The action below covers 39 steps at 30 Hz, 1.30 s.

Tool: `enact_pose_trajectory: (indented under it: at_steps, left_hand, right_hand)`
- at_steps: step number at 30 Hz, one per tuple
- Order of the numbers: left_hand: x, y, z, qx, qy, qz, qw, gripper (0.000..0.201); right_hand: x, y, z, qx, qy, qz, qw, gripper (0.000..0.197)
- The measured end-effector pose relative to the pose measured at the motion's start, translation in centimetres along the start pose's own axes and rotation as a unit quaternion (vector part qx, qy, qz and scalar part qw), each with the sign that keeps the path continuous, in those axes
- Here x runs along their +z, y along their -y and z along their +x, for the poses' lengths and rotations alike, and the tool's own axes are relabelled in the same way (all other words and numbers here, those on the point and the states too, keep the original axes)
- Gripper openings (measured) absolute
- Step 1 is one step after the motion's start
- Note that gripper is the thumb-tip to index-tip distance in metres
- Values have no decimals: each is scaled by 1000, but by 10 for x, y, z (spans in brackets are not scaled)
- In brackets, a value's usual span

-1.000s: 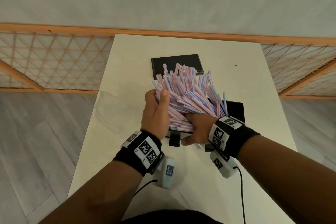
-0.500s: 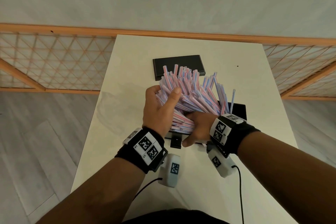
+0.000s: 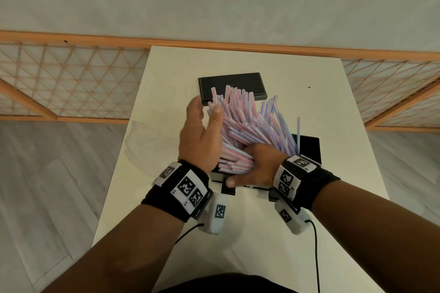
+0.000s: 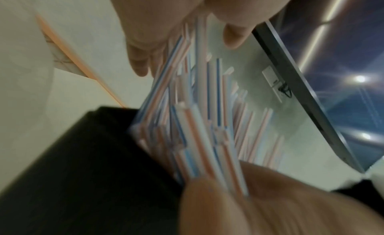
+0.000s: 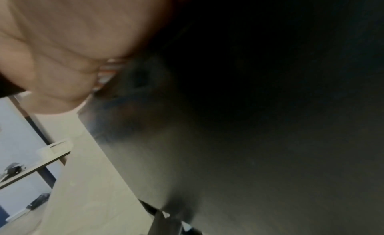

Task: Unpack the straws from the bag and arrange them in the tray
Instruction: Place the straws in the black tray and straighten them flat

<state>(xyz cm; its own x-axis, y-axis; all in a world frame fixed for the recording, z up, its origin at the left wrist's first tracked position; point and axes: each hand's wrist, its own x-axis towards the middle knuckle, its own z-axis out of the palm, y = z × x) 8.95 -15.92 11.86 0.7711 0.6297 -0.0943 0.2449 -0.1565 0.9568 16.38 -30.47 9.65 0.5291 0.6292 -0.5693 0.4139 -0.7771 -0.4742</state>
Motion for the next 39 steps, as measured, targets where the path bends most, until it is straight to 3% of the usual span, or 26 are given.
enact_pose_trajectory:
  at_steps: [2, 5, 9, 12, 15, 26, 30, 36, 39]
  left_hand:
    - [4, 6, -6, -34, 64, 51, 996, 81]
    - [8, 13, -12, -38, 111, 70, 991, 96]
    - [11, 19, -7, -66, 71, 21, 995, 103]
    - [10, 21, -4, -120, 27, -87, 989, 89]
    - [13, 22, -7, -147, 31, -100, 984, 71]
    - [18, 30, -12, -92, 25, -110, 989, 65]
    - [18, 28, -14, -77, 11, -105, 991, 64]
    - [11, 18, -8, -7, -47, -116, 992, 49]
    - [4, 9, 0, -8, -84, -136, 987, 48]
  right_hand:
    - [4, 0, -2, -12, -21, -41, 999, 71]
    - [7, 1, -6, -13, -48, -71, 996, 83]
    - [9, -5, -10, 9, -57, -67, 996, 91]
    - [4, -10, -15, 25, -20, -39, 999, 82]
    - [2, -14, -13, 42, 12, -9, 999, 77]
    - [-2, 1, 9, 64, 91, -69, 991, 88]
    - [0, 2, 14, 43, 80, -76, 993, 109]
    - [-4, 7, 8, -26, 11, -18, 999, 90]
    - [-5, 6, 6, -15, 1, 10, 1000, 70]
